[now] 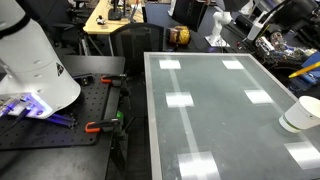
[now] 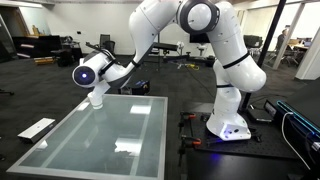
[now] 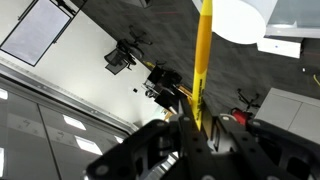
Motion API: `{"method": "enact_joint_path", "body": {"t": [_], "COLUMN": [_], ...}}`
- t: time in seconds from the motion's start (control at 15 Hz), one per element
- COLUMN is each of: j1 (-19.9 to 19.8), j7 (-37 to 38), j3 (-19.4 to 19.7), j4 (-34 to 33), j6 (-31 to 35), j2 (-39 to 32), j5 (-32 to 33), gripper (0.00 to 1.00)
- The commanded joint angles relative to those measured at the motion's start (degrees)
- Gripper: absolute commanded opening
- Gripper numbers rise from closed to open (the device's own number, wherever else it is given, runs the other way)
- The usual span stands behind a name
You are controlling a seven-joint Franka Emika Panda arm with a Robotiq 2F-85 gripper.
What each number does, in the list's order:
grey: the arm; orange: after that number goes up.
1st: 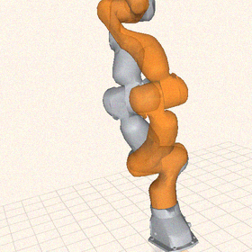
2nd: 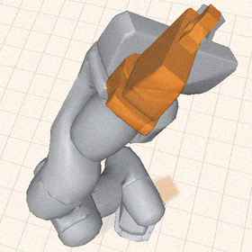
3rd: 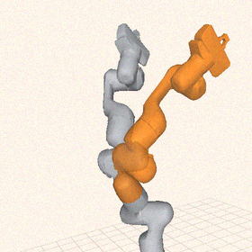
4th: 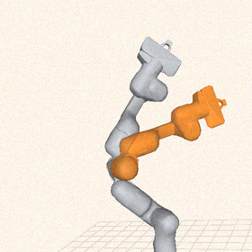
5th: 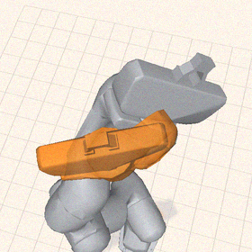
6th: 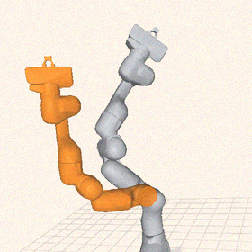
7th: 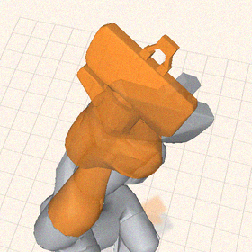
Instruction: Put the pen in the cup
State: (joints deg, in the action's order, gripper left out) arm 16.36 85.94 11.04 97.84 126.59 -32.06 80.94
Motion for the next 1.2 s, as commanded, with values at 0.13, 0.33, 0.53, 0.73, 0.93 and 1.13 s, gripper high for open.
{"method": "enact_joint_path", "body": {"t": [0.13,0.33,0.53,0.73,0.93,1.13], "j1": [-5.11,-6.74,-8.02,-9.23,-10.56,-10.78], "j7": [6.48,12.14,18.17,23.37,22.93,23.24], "j3": [-5.65,-6.32,-6.77,-7.52,-9.07,-9.29], "j4": [-3.85,-4.77,-5.55,-6.5,-5.04,-5.64], "j6": [-6.23,-5.29,-5.52,-6.09,-5.51,-5.46], "j2": [-2.95,-4.3,-5.51,-6.78,-6.01,-6.6], "j5": [5.16,10.53,17.0,22.66,23.53,24.04], "gripper": [0.04,0.04,0.04,0.04,0.16,0.16]}}
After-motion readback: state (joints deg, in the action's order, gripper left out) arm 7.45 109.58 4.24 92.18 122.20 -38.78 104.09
